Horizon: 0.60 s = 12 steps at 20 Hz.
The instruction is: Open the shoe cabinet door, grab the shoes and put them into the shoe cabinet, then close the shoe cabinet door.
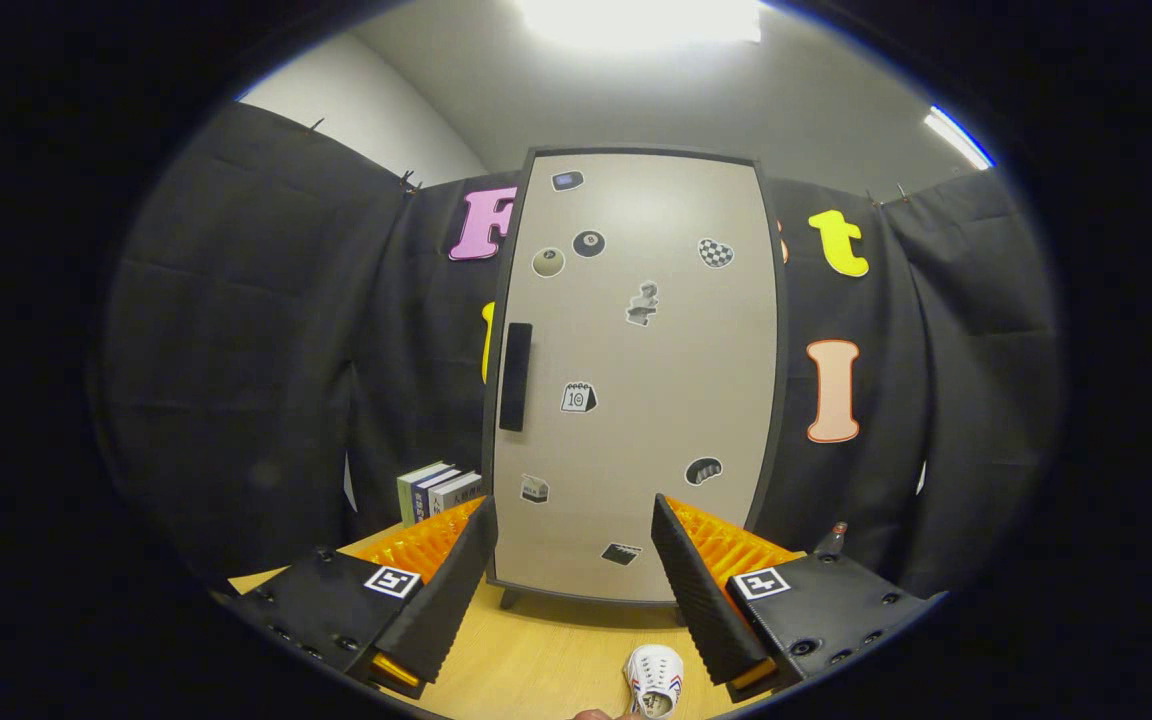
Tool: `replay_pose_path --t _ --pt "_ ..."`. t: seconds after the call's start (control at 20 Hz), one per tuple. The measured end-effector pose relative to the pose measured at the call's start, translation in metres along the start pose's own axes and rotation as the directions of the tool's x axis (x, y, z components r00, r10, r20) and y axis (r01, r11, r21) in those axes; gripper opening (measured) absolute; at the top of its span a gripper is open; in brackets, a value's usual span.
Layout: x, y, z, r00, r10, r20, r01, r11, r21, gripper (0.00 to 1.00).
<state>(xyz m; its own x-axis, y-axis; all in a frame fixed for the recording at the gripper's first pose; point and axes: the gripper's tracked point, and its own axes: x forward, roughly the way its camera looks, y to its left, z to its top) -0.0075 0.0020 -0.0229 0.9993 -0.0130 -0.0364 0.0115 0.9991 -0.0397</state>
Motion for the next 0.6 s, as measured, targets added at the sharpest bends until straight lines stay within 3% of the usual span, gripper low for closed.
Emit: replay_pose_path --t 0.4,0.6 --pt "0.008 0.012 -0.005 1.000 0.013 -0.024 -0.013 1.000 0.001 0.98" --pt "0.028 0.017 0.014 1.000 0.006 -0.014 -0.007 1.000 -0.015 0.97"
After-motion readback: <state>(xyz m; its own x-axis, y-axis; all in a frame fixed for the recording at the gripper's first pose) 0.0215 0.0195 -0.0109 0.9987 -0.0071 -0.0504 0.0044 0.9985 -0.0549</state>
